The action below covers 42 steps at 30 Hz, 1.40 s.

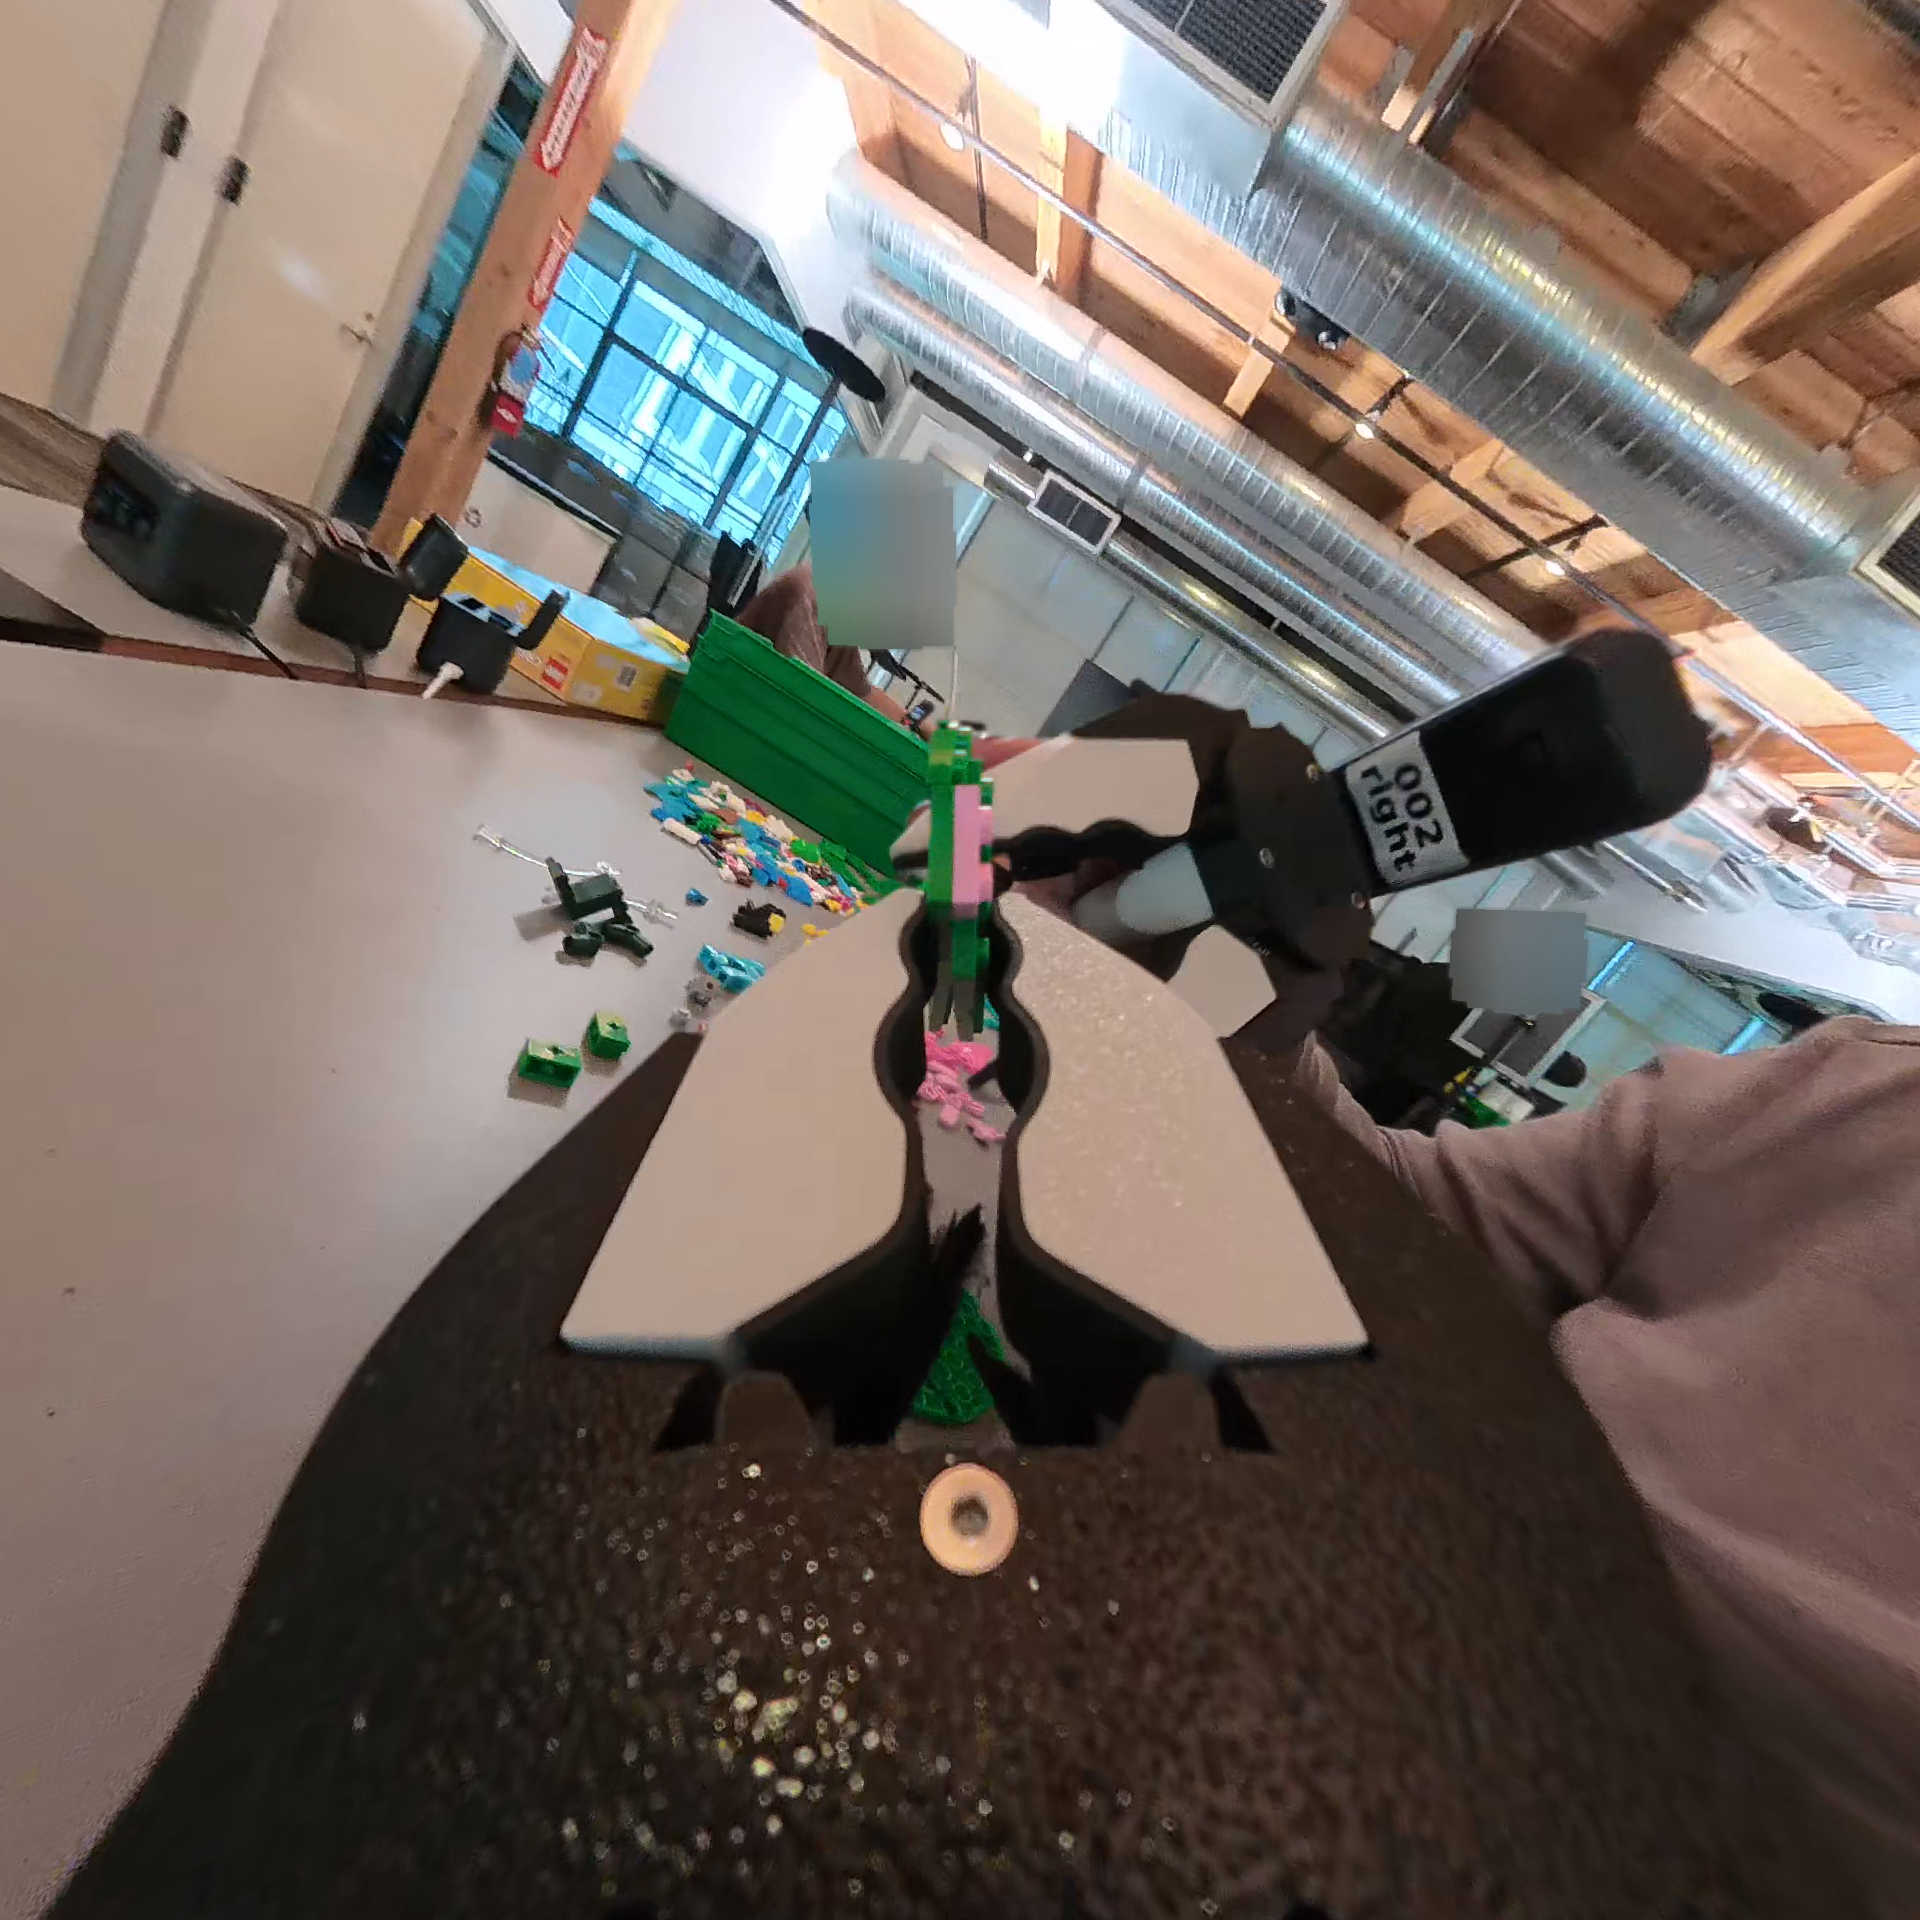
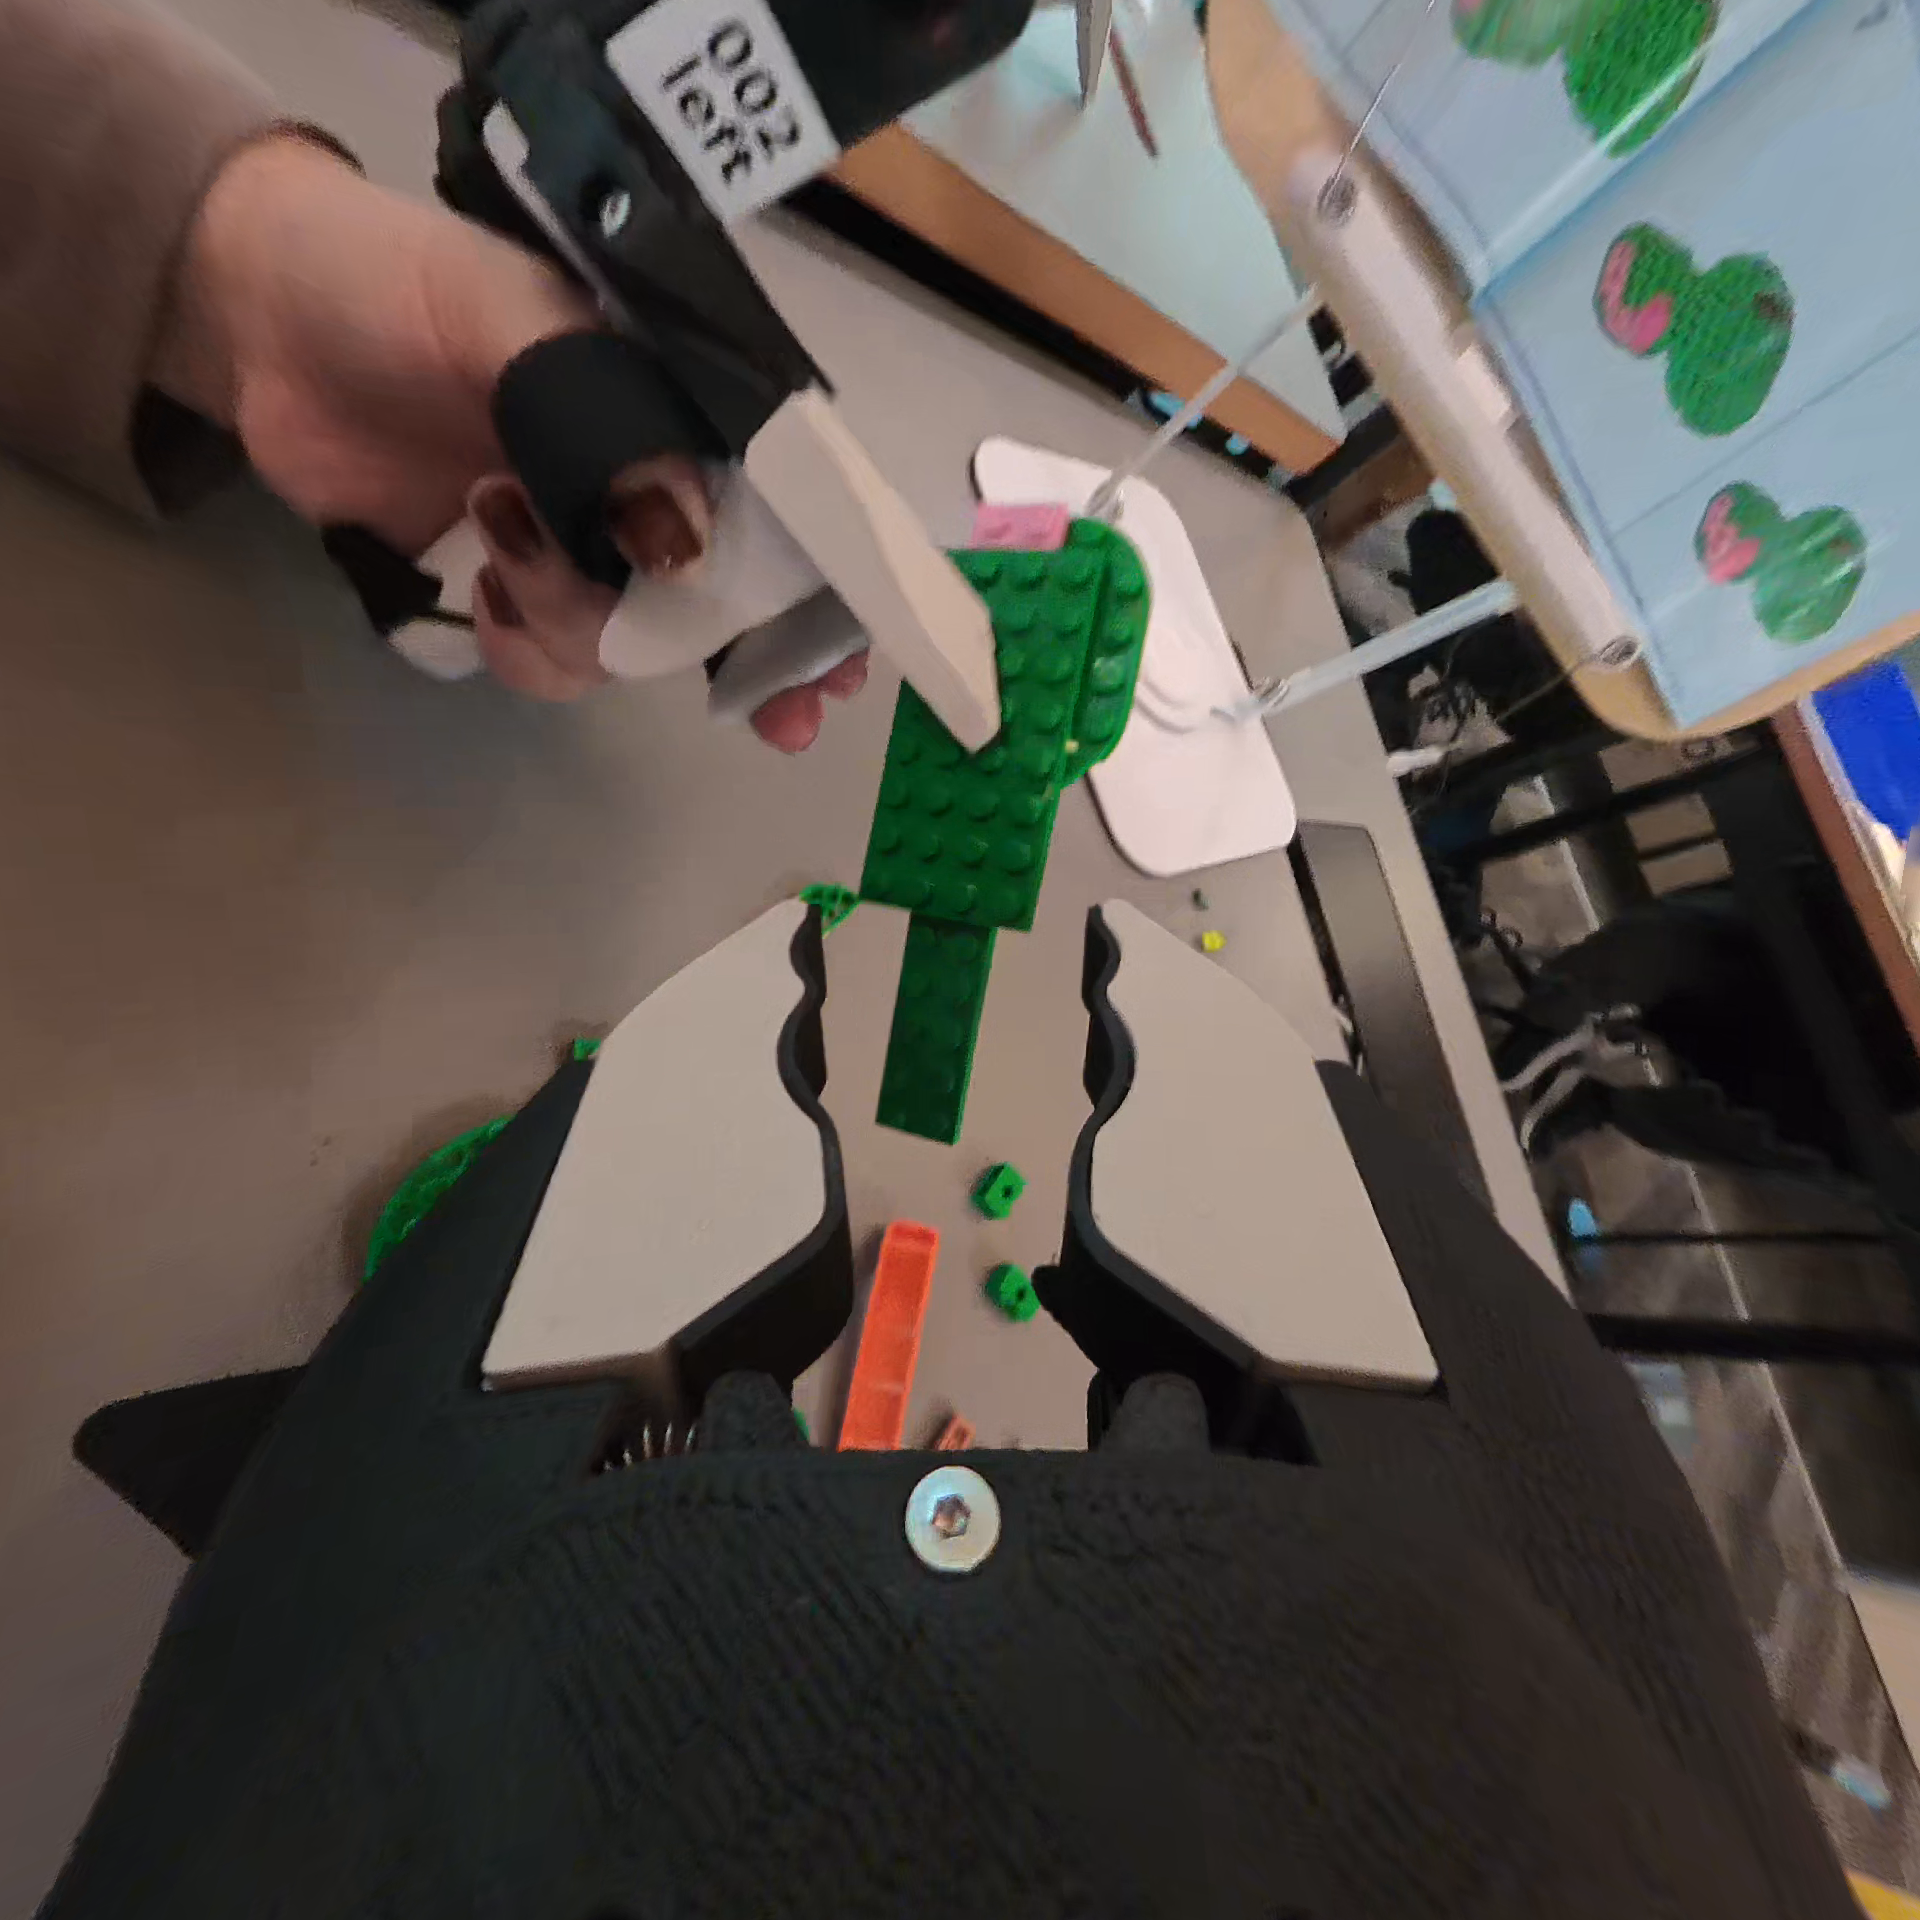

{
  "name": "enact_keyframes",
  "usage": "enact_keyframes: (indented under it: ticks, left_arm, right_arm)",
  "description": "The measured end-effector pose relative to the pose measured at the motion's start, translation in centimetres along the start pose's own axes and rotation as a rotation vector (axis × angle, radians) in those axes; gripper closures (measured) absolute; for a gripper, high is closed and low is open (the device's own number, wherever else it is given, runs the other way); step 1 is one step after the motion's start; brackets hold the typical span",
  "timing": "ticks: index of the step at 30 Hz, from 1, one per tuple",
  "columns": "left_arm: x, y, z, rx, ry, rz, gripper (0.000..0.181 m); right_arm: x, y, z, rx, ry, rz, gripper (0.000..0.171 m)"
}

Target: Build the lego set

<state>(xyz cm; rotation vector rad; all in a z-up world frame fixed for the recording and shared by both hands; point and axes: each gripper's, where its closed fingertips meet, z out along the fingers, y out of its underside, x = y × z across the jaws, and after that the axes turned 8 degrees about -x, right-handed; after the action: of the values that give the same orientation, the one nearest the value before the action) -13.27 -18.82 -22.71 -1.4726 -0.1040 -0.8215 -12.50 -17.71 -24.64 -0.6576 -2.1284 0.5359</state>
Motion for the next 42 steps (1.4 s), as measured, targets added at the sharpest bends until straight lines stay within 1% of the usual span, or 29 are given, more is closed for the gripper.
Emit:
enact_keyframes:
  ticks: [3,6,8,10,11,12,13,15,16,17,18,20,22,23,25,27,28,30,31,33,34,36,38,39,40,42]
  left_arm:
    - [-0.5,-0.1,-0.2,0.012,-0.016,-0.003,0.173]
    - [-0.5,-0.6,-0.5,0.031,-0.068,0.088,0.173]
    - [-0.3,-0.9,-0.7,0.049,-0.122,0.213,0.173]
    - [-0.2,-1.7,-1.1,0.083,-0.241,0.393,0.173]
    - [-0.5,-2.0,-1.5,0.084,-0.343,0.528,0.173]
    - [-1.1,-2.4,-1.9,0.063,-0.487,0.695,0.173]
    - [-1.8,-2.7,-2.5,0.018,-0.655,0.9,0.173]
    - [-2.4,-3.1,-3.3,-0.117,-0.973,1.39,0.173]
    - [-2.0,-2.9,-3.1,-0.168,-1.065,1.628,0.174]
    - [-1.8,-1.8,-2.3,-0.233,-1.068,1.805,0.174]
    - [-1.9,-0.2,-1.3,-0.314,-1.004,1.896,0.174]
    - [-2.1,2.0,-0.1,-0.383,-0.907,1.919,0.174]
    - [-2.2,3.0,0.5,-0.432,-0.85,1.903,0.173]
    - [-2.2,3.3,0.6,-0.449,-0.831,1.892,0.173]
    - [-2.4,3.7,0.6,-0.482,-0.809,1.883,0.174]
    - [-2.3,3.9,0.8,-0.485,-0.797,1.888,0.174]
    - [-2.2,4.1,0.9,-0.486,-0.788,1.89,0.174]
    - [-2.0,4.5,1.0,-0.495,-0.768,1.9,0.174]
    - [-2.0,4.5,1.0,-0.489,-0.768,1.908,0.173]
    - [-1.5,4.2,1.0,-0.42,-0.734,1.868,0.171]
    - [-1.4,3.7,0.9,-0.386,-0.748,1.829,0.161]
    - [-1.9,2.3,0.3,-0.373,-0.807,1.743,0.138]
    - [-2.1,2.5,0.1,-0.389,-0.759,1.702,0.131]
    - [-2.1,2.9,0.1,-0.397,-0.726,1.718,0.133]
    - [-2.0,3.1,0.2,-0.399,-0.721,1.747,0.138]
    - [-1.9,3.6,0.7,-0.414,-0.728,1.795,0.155]
  right_arm:
    - [-0.4,1.3,-0.5,0.01,0.027,0.032,0.122]
    - [0.5,1.3,-1.4,0.143,0.115,0.115,0.124]
    - [1.2,1.1,-2.1,0.236,0.183,0.154,0.131]
    - [1.4,0.6,-2.6,0.303,0.205,0.185,0.132]
    - [1.4,0.4,-2.7,0.329,0.211,0.2,0.132]
    - [1.4,0.4,-2.7,0.339,0.199,0.223,0.133]
    - [1.3,0.5,-2.6,0.343,0.166,0.268,0.134]
    - [1.3,0.5,-2.4,0.381,0.084,0.393,0.135]
    - [1.5,0.3,-2.5,0.413,0.079,0.42,0.134]
    - [1.3,0.2,-2.5,0.422,0.092,0.375,0.133]
    - [1.0,0.3,-2.4,0.39,0.135,0.284,0.133]
    - [0.2,0.8,-1.9,0.289,0.238,0.036,0.134]
    - [-0.8,1.4,-1.2,0.183,0.329,-0.225,0.136]
    - [-1.5,1.5,-0.8,0.146,0.348,-0.334,0.137]
    - [-2.3,1.5,-0.3,0.112,0.399,-0.471,0.138]
    - [-3.0,1.1,0.0,0.12,0.426,-0.549,0.142]
    - [-3.3,0.8,0.0,0.138,0.437,-0.573,0.146]
    - [-3.5,0.3,-0.1,0.162,0.472,-0.607,0.163]
    - [-3.5,0.3,-0.1,0.155,0.471,-0.618,0.164]
    - [-3.4,0.1,-0.4,0.186,0.455,-0.59,0.164]
    - [-3.3,0.1,-0.7,0.203,0.436,-0.563,0.164]
    - [-3.2,0.2,-1.1,0.234,0.4,-0.527,0.164]
    - [-3.5,0.1,-1.5,0.279,0.36,-0.504,0.164]
    - [-3.7,0.0,-1.8,0.303,0.341,-0.498,0.164]
    - [-4.0,-0.3,-2.0,0.327,0.317,-0.495,0.164]
    - [-4.7,-0.6,-2.2,0.355,0.264,-0.474,0.164]
